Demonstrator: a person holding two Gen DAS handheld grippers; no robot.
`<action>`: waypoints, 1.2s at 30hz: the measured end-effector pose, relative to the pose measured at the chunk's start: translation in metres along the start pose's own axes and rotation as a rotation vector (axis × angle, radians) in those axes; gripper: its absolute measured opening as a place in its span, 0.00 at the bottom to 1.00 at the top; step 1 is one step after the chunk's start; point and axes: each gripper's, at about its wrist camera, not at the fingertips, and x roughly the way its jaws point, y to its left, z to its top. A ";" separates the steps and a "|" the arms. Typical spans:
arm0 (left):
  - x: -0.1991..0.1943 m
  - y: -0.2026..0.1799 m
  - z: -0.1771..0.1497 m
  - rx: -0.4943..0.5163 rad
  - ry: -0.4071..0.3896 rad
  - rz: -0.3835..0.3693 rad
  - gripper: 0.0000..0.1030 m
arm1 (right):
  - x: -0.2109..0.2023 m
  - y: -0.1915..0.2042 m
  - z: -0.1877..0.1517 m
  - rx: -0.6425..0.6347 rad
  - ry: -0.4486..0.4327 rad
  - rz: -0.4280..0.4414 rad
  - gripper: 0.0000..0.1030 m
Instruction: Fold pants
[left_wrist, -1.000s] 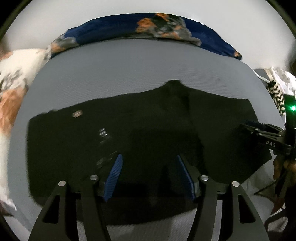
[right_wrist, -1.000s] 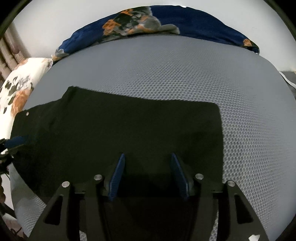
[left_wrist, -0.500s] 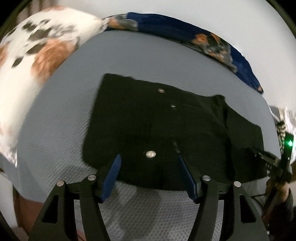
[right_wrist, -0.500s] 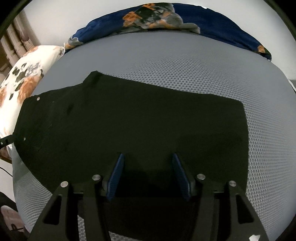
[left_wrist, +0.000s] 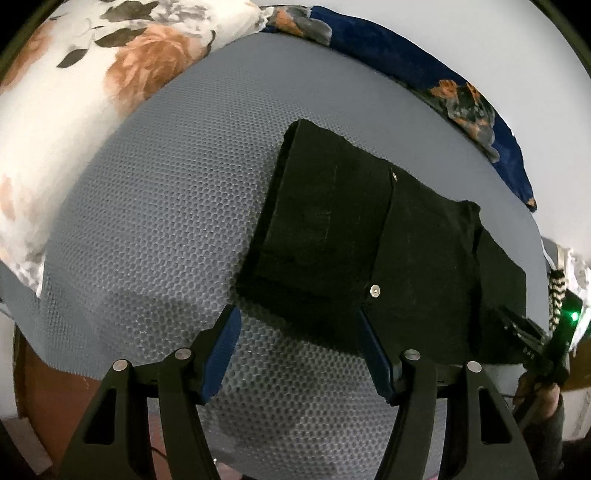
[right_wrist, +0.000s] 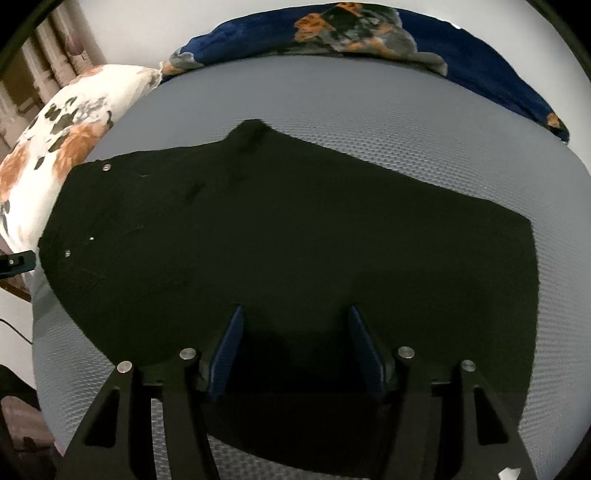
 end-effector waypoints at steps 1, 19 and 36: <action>0.002 0.003 0.000 0.002 0.013 -0.006 0.63 | 0.001 0.002 0.001 0.003 0.003 0.007 0.56; 0.025 0.052 -0.001 -0.169 0.095 -0.255 0.63 | 0.010 0.029 0.008 -0.016 0.045 0.074 0.69; 0.055 0.062 0.027 -0.214 0.034 -0.428 0.76 | 0.015 0.040 0.014 -0.002 0.069 0.059 0.77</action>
